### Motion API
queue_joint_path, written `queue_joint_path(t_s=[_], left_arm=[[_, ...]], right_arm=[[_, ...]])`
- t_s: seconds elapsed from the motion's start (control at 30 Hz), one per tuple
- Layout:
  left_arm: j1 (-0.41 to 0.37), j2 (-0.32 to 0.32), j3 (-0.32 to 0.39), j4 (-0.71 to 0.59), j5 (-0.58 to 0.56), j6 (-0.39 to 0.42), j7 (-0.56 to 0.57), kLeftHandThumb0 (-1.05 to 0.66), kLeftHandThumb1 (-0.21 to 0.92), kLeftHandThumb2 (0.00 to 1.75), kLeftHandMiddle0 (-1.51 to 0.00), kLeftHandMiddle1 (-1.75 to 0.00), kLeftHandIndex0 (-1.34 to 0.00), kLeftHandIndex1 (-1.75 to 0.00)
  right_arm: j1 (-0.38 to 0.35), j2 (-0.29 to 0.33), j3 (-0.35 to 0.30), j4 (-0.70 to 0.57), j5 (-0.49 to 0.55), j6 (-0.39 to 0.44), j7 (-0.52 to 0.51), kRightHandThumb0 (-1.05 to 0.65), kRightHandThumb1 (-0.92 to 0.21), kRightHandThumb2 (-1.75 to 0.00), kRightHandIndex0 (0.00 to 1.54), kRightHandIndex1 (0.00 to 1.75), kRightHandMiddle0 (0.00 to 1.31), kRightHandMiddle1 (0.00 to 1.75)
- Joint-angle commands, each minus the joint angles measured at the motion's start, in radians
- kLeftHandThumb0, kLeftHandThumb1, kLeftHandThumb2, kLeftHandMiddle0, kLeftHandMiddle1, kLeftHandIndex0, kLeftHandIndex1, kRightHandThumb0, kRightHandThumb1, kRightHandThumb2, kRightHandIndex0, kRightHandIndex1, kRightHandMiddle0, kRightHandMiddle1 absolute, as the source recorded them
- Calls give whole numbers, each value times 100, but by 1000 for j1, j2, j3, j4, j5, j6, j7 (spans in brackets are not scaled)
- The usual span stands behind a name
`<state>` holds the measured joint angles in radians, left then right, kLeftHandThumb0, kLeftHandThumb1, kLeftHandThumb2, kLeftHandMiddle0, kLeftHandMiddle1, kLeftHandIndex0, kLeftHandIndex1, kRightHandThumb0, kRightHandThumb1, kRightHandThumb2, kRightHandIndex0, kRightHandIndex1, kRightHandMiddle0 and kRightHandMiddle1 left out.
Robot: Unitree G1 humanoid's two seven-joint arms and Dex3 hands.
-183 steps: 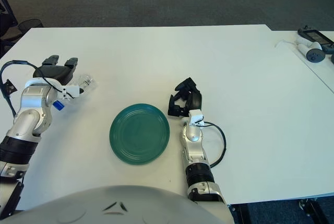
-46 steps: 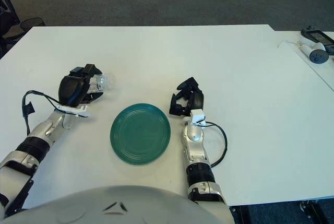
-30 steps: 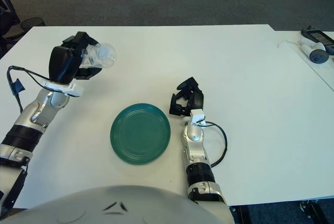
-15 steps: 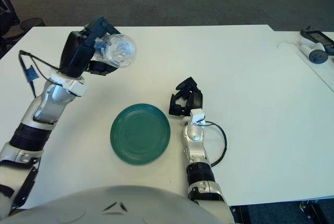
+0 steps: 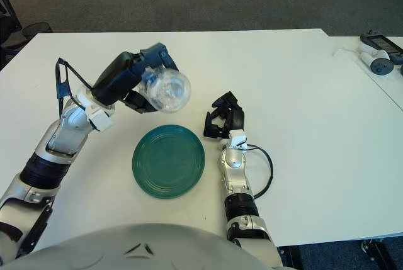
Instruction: Put the bottle into the plate.
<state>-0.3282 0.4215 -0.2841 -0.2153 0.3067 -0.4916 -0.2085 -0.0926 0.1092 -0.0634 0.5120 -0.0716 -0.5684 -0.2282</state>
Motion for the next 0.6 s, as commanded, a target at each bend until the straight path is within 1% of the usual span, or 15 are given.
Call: queue_joint_path(t_s=[0.0, 0.13, 0.23, 0.33, 0.47, 0.53, 0.57], left_arm=[[17, -1, -52, 1, 38, 0, -57, -46, 33, 129, -114, -175, -59, -175], [-10, -5, -101, 49, 54, 40, -134, -46, 34, 129, -113, -175, -59, -175], [-23, -23, -130, 106, 68, 26, -154, -46, 34, 128, -113, -175, -59, -175], [-32, -25, -140, 129, 66, 24, -185, -46, 34, 128, -113, -175, -59, -175], [-37, -13, -145, 101, 100, 55, -229, -46, 34, 128, -112, -175, -59, -175], [-33, -6, -146, 99, 131, 48, -229, -46, 34, 128, -111, -175, -58, -175], [-27, -4, -151, 114, 159, 28, -214, -46, 34, 128, -110, -175, -58, -175]], right_arm=[[93, 2, -14, 74, -16, 32, -42, 0, -4, -161, 84, 166, 59, 175], [92, 3, -9, 66, -46, 49, -89, 0, -2, -163, 85, 167, 61, 175], [98, 5, -2, 50, -50, 52, -101, 0, -2, -164, 84, 169, 62, 175], [112, 8, 8, 11, -52, 49, -105, 0, -2, -165, 84, 170, 62, 175], [126, 5, 18, -11, -56, 29, -105, 0, -2, -165, 83, 171, 62, 175], [126, 2, 21, -14, -49, 33, -96, 0, -2, -164, 84, 170, 61, 175], [126, -1, 20, -1, -43, 31, -92, 0, -2, -164, 84, 169, 61, 175]])
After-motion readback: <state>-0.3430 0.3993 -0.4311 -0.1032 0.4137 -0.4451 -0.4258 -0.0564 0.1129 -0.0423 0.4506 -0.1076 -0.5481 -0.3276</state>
